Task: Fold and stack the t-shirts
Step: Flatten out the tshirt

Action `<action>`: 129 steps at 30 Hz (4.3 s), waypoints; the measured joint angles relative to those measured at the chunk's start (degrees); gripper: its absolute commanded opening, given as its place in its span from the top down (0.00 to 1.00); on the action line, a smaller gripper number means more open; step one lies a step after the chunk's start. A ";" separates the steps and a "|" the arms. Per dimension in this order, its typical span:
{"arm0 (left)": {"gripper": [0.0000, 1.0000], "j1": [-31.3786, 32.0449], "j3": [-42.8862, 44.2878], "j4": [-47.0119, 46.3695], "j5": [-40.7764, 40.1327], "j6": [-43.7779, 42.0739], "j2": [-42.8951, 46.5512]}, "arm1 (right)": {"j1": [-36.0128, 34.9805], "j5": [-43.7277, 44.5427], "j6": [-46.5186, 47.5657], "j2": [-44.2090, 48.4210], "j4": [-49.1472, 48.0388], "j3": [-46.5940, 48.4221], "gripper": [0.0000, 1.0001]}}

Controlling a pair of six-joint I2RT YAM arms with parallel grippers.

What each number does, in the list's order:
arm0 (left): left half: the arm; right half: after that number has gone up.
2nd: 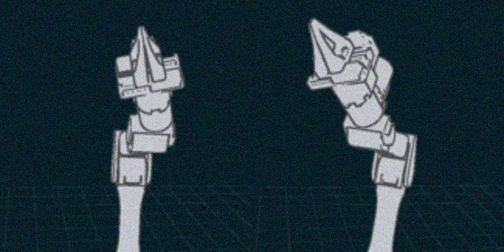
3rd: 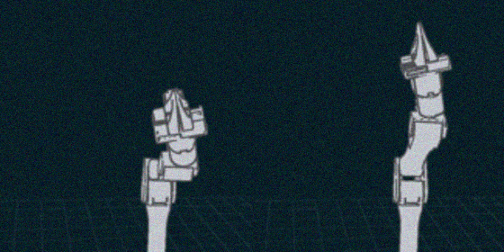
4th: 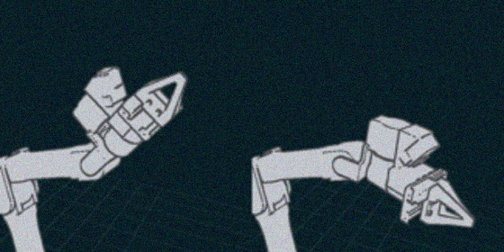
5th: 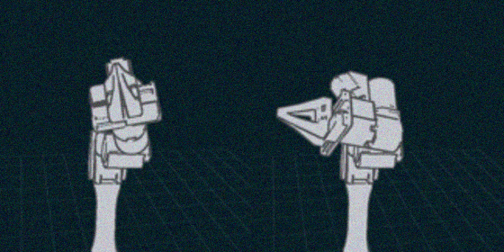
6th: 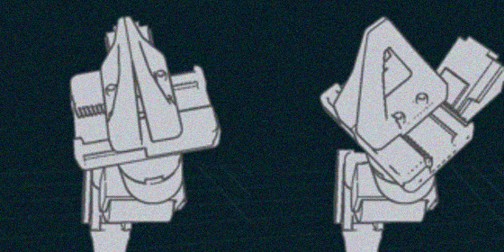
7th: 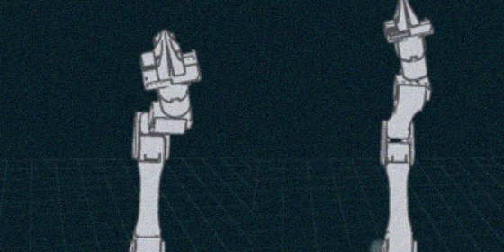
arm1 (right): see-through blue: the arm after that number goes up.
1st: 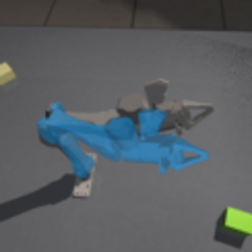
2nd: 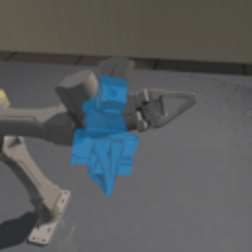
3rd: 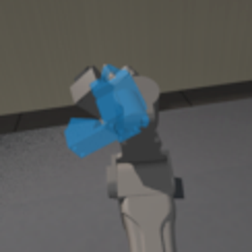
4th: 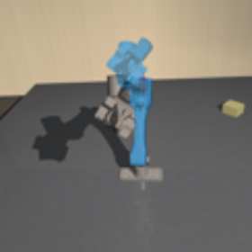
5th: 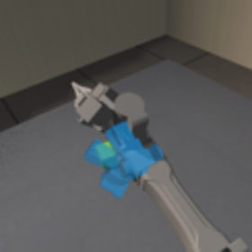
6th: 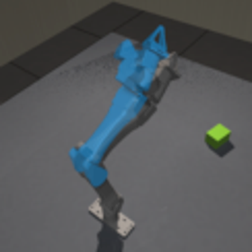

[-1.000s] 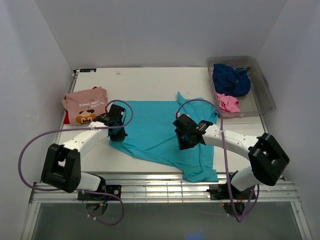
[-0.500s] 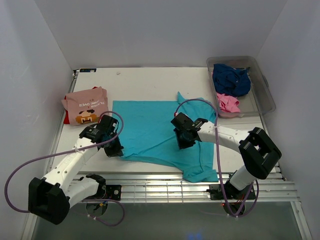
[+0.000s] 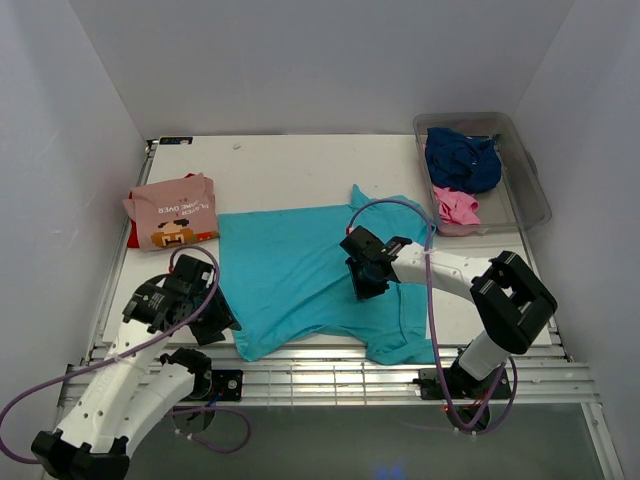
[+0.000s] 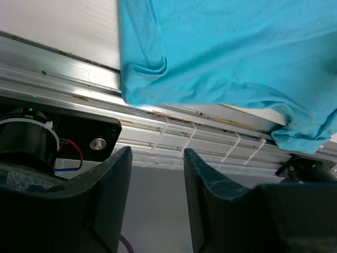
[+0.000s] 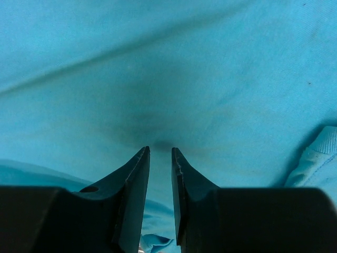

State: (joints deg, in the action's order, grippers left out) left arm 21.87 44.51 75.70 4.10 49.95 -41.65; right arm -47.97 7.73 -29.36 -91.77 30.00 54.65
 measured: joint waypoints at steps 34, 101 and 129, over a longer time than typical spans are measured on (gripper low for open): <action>1.00 -1.46 17.64 -29.99 -9.62 -15.39 -59.06 | 18.01 5.20 6.05 -13.68 4.50 14.16 0.92; 1.00 -4.24 32.50 -32.26 -13.07 -21.81 -67.01 | 21.24 -1.46 11.04 -10.01 8.37 18.27 0.59; 0.43 -6.54 29.75 -40.68 -15.21 -25.16 -41.46 | 20.52 -1.46 10.99 -12.94 7.04 16.87 0.92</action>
State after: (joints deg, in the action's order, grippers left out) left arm 15.33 74.26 35.03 -11.11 24.80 -83.11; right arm -27.44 6.26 -18.37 -104.71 37.04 71.53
